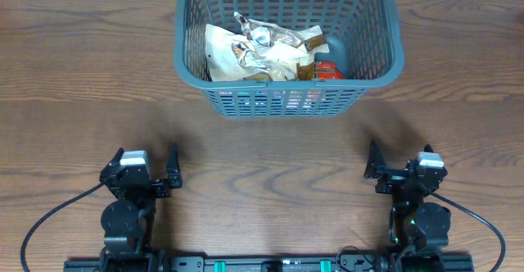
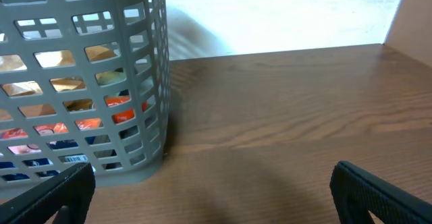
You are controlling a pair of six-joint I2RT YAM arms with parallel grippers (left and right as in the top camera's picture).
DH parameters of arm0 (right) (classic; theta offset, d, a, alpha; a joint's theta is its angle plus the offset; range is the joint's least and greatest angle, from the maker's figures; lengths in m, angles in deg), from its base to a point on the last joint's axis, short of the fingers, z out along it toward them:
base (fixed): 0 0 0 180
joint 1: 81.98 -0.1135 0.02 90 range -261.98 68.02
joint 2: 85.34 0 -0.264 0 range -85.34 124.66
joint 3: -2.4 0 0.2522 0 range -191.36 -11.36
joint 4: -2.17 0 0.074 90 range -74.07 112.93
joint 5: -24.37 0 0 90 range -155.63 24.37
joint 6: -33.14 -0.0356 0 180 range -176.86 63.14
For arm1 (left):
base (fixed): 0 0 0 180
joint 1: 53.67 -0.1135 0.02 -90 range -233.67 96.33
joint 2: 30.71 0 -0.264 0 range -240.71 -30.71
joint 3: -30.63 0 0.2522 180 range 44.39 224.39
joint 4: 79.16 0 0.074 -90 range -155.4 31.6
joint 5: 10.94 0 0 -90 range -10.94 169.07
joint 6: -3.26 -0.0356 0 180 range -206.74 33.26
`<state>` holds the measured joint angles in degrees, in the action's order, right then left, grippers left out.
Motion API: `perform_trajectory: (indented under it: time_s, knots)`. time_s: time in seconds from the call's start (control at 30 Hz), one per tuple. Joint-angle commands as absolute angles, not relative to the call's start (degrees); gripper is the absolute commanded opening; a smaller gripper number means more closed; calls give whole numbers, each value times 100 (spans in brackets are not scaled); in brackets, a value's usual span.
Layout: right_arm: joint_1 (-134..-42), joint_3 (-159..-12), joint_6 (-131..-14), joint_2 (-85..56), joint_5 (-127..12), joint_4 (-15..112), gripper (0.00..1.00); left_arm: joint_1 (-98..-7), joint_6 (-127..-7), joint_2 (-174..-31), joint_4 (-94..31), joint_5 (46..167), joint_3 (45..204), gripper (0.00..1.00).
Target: Pack container
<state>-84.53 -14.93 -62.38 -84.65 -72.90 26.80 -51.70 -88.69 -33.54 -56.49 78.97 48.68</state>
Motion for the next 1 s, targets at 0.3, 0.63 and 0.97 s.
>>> perform_trajectory:
  time_s: [0.3, 0.63, 0.97]
  knots:
    - [-8497, -1465, -6303, -8503, -7272, 2678, 99, -4833, -8941, -3306, -5586, 8128, 4711, 99]
    - [-8497, -1465, -6303, -8503, -7275, 2678, 99, -4835, -8943, -3306, -5588, 8144, 4711, 99]
    - [-8497, -1465, -6303, -8503, -7272, 2678, 99, -4833, -8943, -3312, -5590, 8144, 4711, 99]
